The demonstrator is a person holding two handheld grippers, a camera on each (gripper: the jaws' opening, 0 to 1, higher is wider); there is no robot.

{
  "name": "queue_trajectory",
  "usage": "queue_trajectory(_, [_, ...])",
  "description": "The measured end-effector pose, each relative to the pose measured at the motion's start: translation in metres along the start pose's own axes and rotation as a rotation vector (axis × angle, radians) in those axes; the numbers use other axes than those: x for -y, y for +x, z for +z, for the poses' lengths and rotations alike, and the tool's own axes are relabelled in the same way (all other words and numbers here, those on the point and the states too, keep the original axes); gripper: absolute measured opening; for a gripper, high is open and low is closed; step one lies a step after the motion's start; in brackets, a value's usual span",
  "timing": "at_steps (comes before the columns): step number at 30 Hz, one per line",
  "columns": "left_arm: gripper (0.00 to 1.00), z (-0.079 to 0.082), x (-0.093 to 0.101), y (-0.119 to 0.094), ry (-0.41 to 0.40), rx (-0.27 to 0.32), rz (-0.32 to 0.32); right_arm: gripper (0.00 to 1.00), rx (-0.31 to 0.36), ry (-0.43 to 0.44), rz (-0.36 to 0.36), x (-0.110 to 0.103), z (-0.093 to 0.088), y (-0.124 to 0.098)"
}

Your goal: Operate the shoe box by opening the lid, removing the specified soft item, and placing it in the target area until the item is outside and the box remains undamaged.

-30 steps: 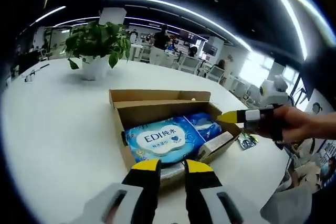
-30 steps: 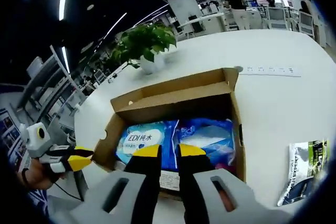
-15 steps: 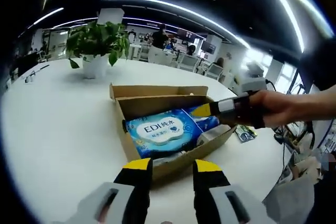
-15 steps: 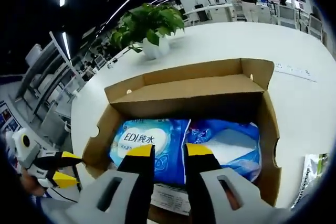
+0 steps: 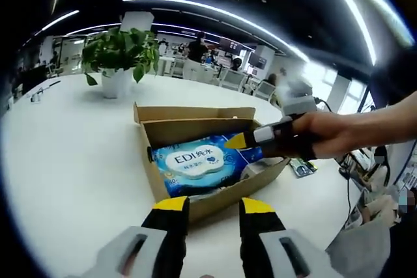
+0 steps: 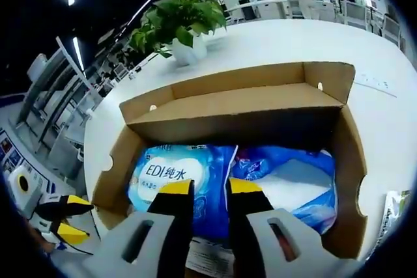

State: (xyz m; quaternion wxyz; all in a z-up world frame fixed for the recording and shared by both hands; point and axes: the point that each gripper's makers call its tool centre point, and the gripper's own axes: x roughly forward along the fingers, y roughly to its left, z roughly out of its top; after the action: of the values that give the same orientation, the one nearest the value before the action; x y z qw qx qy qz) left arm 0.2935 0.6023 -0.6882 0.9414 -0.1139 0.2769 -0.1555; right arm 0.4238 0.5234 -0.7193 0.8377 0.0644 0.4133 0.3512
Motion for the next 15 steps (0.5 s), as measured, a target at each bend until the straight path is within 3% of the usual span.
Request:
queue_trajectory(8, [0.3,-0.0013,0.0009,-0.0013,-0.007,0.002,-0.002,0.06,0.0,0.007,-0.02,0.0089,-0.0003,0.0059])
queue_trajectory(15, [0.3,-0.002,0.0043,-0.0003,-0.013,0.0,-0.009,0.05,0.004,0.011,-0.027,0.009,0.0001,0.0069])
